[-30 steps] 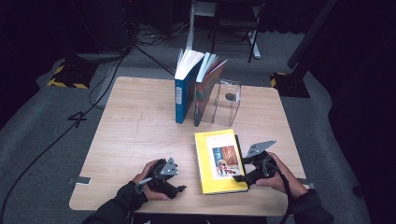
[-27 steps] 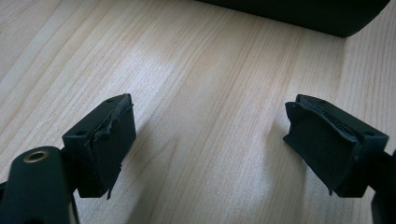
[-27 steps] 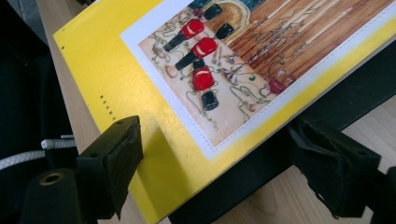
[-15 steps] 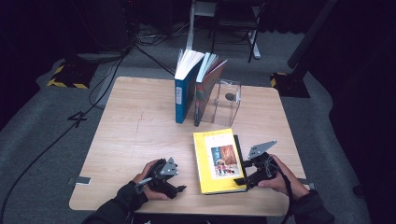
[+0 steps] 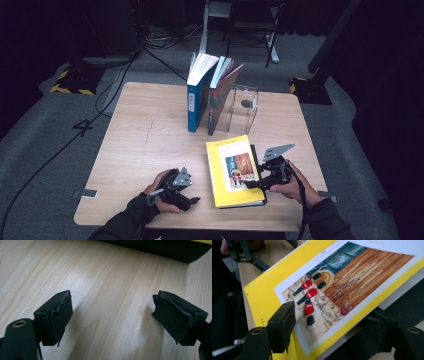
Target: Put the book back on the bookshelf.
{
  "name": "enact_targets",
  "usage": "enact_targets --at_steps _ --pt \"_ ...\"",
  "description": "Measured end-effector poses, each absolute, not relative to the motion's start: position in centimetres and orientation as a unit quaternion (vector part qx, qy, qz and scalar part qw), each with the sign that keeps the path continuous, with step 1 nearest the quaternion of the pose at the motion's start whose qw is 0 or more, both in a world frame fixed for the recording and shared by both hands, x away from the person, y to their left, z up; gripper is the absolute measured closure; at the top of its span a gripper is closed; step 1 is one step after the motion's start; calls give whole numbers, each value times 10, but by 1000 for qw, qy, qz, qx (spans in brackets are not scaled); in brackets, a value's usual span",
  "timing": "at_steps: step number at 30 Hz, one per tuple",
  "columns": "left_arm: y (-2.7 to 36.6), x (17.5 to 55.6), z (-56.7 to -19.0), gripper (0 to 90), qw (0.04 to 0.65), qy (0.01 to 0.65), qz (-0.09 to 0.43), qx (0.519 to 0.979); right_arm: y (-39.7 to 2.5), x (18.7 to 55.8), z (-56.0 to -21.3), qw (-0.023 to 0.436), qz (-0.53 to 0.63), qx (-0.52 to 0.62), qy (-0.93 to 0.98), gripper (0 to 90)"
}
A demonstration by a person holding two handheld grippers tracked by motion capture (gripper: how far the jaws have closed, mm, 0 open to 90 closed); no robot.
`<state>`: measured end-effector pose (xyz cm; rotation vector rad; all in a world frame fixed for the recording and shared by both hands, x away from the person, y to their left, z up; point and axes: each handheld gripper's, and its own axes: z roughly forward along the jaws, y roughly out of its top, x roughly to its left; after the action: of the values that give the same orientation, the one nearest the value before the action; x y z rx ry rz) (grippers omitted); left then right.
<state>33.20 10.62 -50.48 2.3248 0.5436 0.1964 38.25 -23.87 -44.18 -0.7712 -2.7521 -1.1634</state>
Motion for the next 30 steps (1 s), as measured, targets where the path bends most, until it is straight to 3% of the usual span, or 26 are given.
enact_targets --at_steps 6,8,12,17,23,30 --pt "103 341 -504 155 361 221 81 902 -236 394 -446 32 -401 -260 -878 574" --pt "103 344 -504 157 363 224 83 901 -236 395 -447 33 -406 -261 -875 603" --pt "101 356 -503 211 365 241 96 894 -236 394 -449 29 -433 -249 -866 730" --pt "97 374 -502 270 367 254 126 886 -236 390 -446 15 -442 -240 -864 766" --pt "95 393 -495 320 385 274 120 873 -237 384 -444 -1 -460 -226 -859 783" --pt "95 406 -488 321 400 296 119 859 -245 378 -437 -21 -489 -213 -846 806"
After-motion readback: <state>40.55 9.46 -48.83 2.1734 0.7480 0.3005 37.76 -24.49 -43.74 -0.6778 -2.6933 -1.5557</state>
